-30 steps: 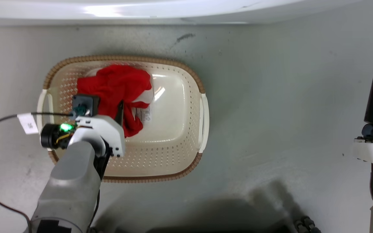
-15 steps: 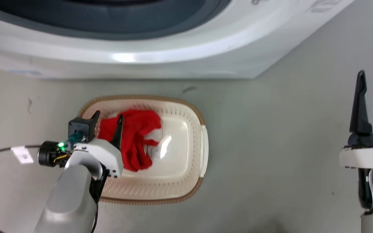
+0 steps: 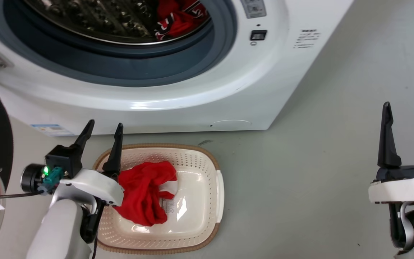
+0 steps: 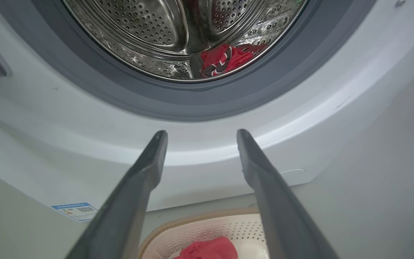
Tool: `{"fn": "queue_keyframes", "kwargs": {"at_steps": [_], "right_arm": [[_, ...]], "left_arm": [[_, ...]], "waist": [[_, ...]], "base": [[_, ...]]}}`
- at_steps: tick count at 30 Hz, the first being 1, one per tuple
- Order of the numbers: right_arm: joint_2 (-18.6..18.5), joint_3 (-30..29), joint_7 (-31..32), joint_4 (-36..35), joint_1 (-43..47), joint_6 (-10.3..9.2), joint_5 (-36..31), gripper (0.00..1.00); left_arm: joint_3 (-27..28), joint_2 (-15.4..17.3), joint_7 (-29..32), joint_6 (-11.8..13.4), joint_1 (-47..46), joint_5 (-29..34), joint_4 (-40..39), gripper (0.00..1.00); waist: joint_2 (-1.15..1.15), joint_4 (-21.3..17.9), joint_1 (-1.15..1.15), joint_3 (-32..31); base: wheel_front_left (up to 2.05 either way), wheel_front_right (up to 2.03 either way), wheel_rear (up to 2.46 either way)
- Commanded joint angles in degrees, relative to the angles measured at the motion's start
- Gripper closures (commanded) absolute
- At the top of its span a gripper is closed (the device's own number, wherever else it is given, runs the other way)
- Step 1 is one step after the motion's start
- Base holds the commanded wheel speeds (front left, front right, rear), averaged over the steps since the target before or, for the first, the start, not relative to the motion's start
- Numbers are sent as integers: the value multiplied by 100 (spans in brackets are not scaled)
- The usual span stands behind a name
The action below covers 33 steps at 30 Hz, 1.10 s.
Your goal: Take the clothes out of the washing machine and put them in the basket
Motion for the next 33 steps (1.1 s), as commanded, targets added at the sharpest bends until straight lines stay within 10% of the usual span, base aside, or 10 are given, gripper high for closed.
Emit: {"fn": "queue_keyframes", "kwargs": {"at_steps": [1,14,33], "right_arm": [[-2,-1,-14,21,82,-4,41,0],[-1,207,-14,11,-55,-4,364,0],[3,1068,-14,-55,-421,-4,1352,0]], "left_arm": [[-11,13,-13,-3,56,-44,-46,0],[-556,821,98,-4,-1140,-37,-226,0],[-2524,2672,2770,2,-5403,-766,932,0]], "waist": [[0,-54,1,-29],[0,-827,1,526],[0,-2165,1,2292]], "base": [[0,0,0],[0,0,0],[0,0,0]]}}
